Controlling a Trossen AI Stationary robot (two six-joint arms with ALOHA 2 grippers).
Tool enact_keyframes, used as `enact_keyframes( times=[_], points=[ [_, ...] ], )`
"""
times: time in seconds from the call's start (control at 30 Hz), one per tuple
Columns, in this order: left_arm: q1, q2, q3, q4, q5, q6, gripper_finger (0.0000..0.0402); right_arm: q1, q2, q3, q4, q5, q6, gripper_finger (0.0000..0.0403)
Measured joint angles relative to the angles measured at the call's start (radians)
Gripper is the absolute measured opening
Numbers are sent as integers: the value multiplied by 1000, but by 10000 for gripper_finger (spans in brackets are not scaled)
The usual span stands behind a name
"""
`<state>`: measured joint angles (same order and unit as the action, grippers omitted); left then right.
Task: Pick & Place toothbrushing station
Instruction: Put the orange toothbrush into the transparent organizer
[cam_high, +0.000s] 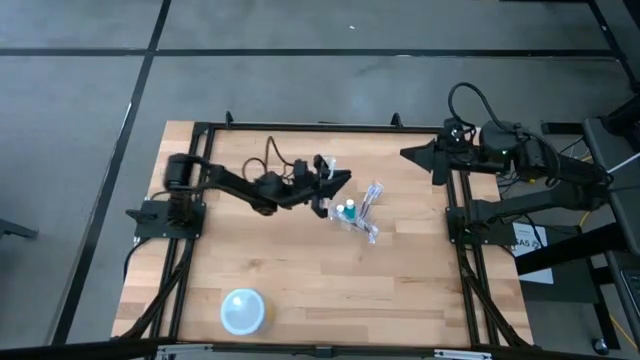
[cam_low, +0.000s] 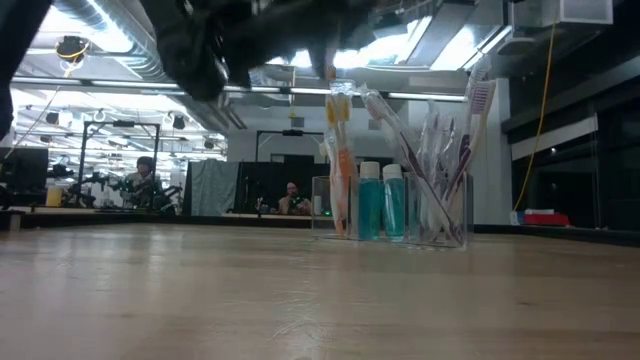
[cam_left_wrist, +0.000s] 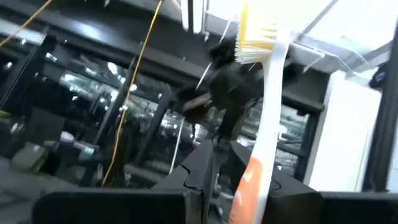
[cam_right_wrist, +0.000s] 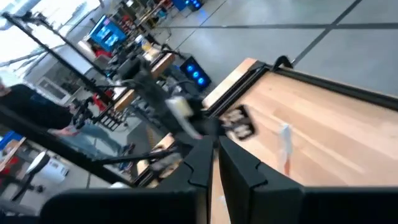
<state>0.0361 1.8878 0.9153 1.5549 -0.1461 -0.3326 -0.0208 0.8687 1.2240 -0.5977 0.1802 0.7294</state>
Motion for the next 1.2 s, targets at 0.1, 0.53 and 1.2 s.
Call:
enact_keyframes(
  times=[0.1, 0.53, 1.2],
  points=[
    [12, 80, 16, 10, -1, -38, 44, 0, 16, 0, 32, -39, -11, 29],
    [47, 117, 56, -3, 42, -109, 44, 5, 259, 0, 140, -252, -36, 64],
    [49, 117, 100, -26, 141, -156, 44, -70, 396, 0, 293, -357, -1, 122]
  ],
)
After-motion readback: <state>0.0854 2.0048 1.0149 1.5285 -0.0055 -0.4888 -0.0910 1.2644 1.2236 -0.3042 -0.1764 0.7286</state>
